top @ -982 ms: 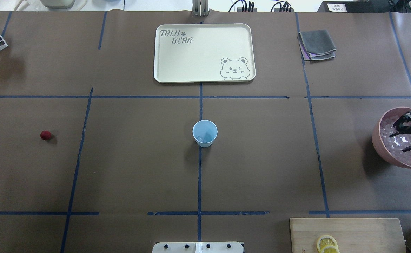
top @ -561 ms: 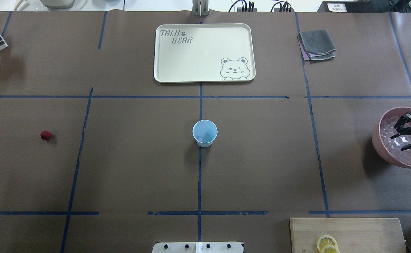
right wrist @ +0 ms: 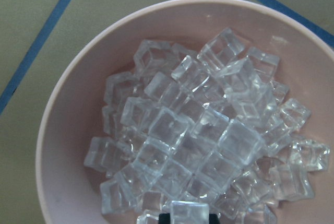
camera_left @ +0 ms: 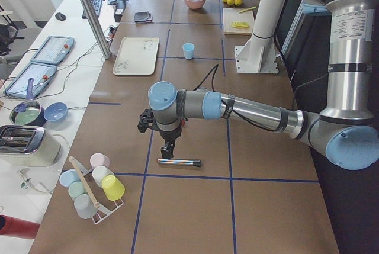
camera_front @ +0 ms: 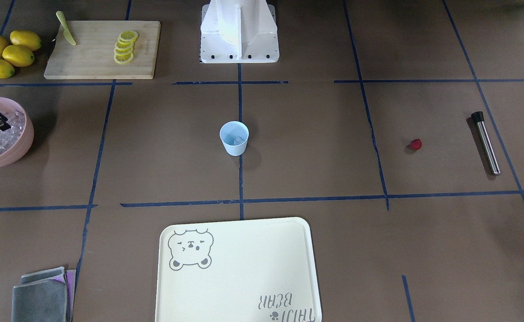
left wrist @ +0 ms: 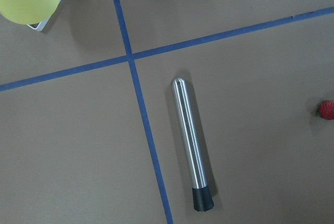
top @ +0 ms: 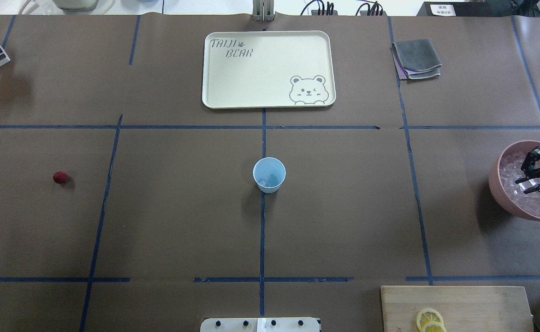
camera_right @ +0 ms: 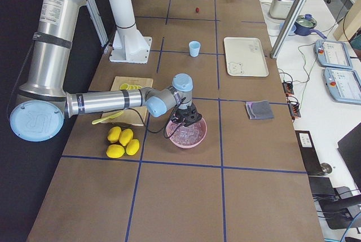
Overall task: Mash ice and strawberries in cup
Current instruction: 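Lower the right gripper into the ice and grasp another cube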
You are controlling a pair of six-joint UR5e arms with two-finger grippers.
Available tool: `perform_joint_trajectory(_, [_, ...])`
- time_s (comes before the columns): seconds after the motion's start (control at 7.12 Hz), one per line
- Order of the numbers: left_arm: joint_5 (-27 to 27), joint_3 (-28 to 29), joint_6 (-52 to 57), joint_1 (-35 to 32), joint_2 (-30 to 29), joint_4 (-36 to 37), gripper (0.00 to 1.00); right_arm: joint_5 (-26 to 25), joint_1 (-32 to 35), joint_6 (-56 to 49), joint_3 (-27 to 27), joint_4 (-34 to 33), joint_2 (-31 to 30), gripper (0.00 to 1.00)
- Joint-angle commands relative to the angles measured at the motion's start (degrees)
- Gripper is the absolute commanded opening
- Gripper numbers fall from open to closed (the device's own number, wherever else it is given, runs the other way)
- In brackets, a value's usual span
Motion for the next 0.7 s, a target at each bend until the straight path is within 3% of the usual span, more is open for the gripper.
perform_joint_trajectory(0.0, [0.0,0.07,0.0,0.0,0.07,0.0,1.0,0.02,-0.23,0.06,5.06,-0.49,0.48,0.0])
perform_joint_trajectory(0.28, [0.0,0.25,0.09,0.0,0.07,0.0,1.0,3.24,-1.46,4.41,7.19,-0.49,8.44,0.0])
perform_joint_trajectory(0.56, [0.0,0.25,0.09,0.0,0.33,0.0,1.0,2.83,-9.16,7.35,6.58,-0.76,19.5,0.0])
